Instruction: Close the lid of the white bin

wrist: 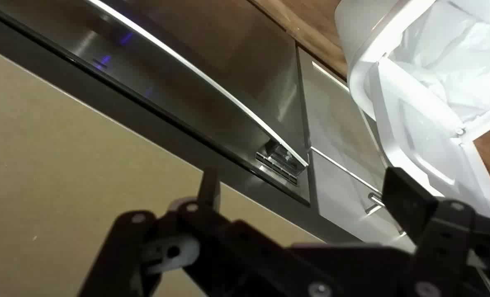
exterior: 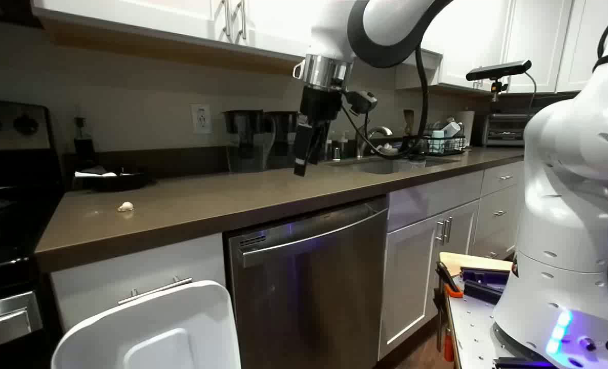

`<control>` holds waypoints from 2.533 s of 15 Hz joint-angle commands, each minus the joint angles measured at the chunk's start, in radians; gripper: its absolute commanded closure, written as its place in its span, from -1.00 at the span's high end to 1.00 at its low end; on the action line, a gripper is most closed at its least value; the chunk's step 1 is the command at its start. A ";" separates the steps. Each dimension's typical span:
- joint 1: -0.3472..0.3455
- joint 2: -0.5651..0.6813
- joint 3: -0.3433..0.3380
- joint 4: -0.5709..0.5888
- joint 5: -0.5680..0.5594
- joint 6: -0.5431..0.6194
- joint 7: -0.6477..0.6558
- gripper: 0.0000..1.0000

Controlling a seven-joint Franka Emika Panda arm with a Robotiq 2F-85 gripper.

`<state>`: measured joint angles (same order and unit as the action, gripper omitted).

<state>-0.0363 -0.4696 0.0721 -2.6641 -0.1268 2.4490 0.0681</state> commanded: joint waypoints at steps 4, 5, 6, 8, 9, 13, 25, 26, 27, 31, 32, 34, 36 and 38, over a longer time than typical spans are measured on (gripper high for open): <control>0.005 -0.001 -0.005 0.002 -0.003 -0.004 0.002 1.00; 0.005 -0.001 -0.005 0.002 -0.003 -0.004 0.002 1.00; 0.011 0.014 -0.002 -0.002 0.004 0.011 0.008 1.00; 0.030 0.047 0.007 -0.005 0.023 0.027 0.019 1.00; 0.042 0.068 0.016 -0.003 0.031 0.024 0.030 1.00; 0.088 0.158 0.058 0.013 0.056 0.033 0.094 1.00; 0.123 0.584 0.094 0.246 0.003 0.260 0.271 0.98; 0.130 0.620 0.086 0.275 0.028 0.267 0.252 0.98; 0.136 0.653 0.079 0.302 0.032 0.272 0.249 0.95; 0.156 0.756 0.058 0.411 0.079 0.273 0.218 0.38; 0.160 0.772 0.054 0.432 0.085 0.271 0.218 0.23; 0.166 0.794 0.048 0.470 0.100 0.268 0.214 -0.02; 0.172 0.808 0.043 0.498 0.103 0.268 0.216 -0.29; 0.179 0.819 0.039 0.509 0.106 0.279 0.217 -0.56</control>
<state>0.1233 0.3242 0.1250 -2.1864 -0.0532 2.7134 0.3186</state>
